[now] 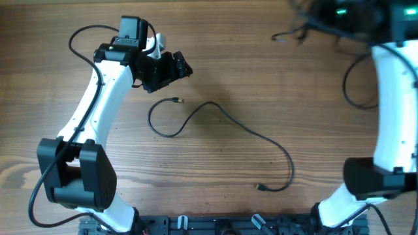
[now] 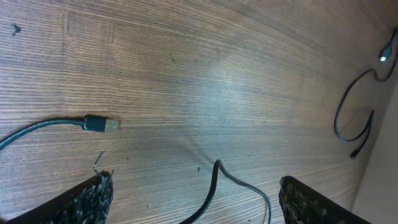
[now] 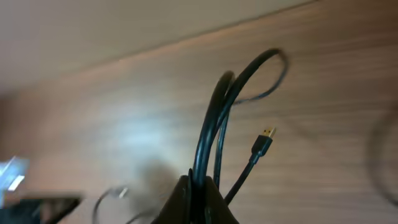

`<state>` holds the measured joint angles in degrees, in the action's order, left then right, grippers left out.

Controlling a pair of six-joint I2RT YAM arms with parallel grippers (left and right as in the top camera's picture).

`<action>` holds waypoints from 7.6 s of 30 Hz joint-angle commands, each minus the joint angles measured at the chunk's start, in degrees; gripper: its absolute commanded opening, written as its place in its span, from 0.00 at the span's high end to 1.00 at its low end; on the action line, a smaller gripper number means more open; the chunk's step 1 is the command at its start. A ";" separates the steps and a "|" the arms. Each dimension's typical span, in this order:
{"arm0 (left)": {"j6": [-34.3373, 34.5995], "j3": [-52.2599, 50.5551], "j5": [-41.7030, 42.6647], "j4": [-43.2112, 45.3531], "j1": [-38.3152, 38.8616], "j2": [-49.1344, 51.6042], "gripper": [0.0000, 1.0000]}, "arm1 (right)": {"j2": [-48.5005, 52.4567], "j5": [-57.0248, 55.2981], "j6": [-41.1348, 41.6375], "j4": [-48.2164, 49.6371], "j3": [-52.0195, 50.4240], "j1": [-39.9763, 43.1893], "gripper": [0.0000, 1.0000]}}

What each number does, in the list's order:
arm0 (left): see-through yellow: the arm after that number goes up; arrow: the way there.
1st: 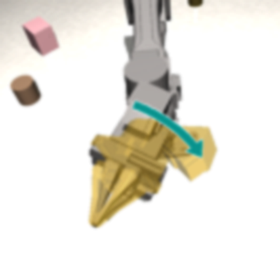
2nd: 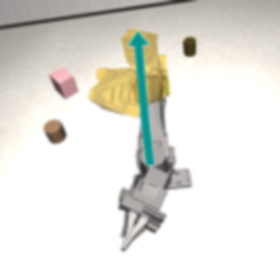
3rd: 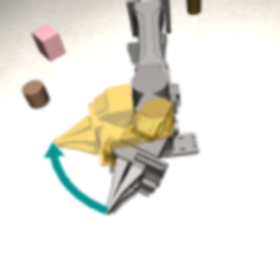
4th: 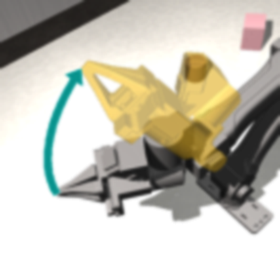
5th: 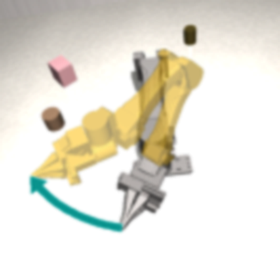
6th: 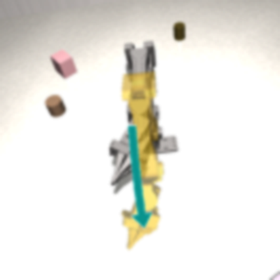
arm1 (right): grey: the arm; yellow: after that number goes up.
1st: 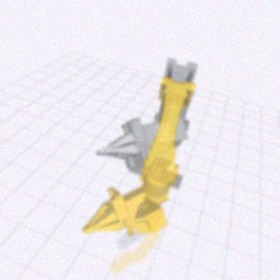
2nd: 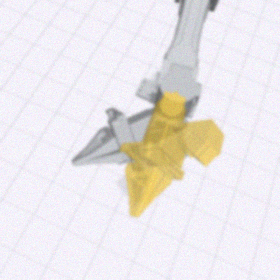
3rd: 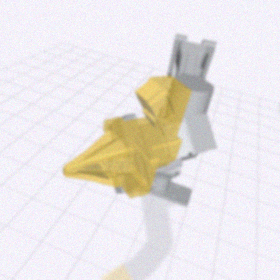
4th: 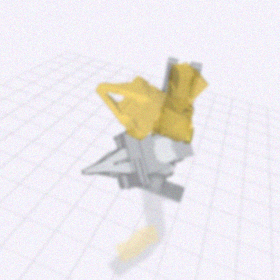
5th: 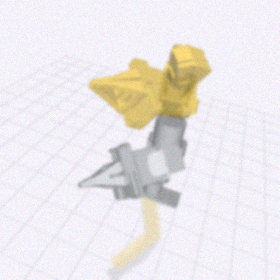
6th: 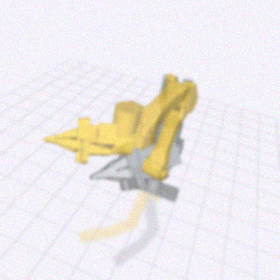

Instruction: Untangle cables

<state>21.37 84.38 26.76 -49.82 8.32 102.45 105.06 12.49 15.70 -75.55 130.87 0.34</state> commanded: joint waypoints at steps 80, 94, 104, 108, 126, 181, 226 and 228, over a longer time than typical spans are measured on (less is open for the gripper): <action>24.72 5.62 -11.43 -8.11 -14.78 -17.59 0.00 | -19.67 -10.34 -9.53 46.01 -25.49 -0.81 0.96; 24.72 5.62 -11.43 -8.11 -14.78 -17.59 0.00 | 19.08 -31.58 -2.05 59.98 -25.51 18.27 0.96; 24.72 5.62 -11.43 -8.11 -14.78 -17.59 0.00 | 9.84 -31.52 -1.51 69.13 -17.86 20.90 0.96; 24.72 5.62 -11.43 -8.11 -14.78 -17.59 0.00 | 6.56 -31.76 -0.52 79.03 -16.76 21.07 0.96; 24.72 5.62 -11.43 -8.11 -14.78 -17.59 0.00 | 20.04 -14.32 -0.90 34.93 -16.92 21.05 0.00; 24.72 5.62 -11.43 -8.11 -14.78 -17.59 0.00 | -42.97 -5.42 -26.25 32.02 -48.81 -10.49 0.00; 24.72 5.62 -11.43 -8.11 -14.78 -17.59 0.01 | -104.63 -2.82 -23.21 76.32 -130.57 -1.86 0.00; 24.72 5.62 -11.43 -8.11 -14.78 -17.59 0.00 | -104.63 -2.84 -23.21 76.32 -130.57 -1.86 0.00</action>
<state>45.80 89.69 15.86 -58.06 -6.28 84.84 1.10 8.58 -8.62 0.49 0.36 -1.76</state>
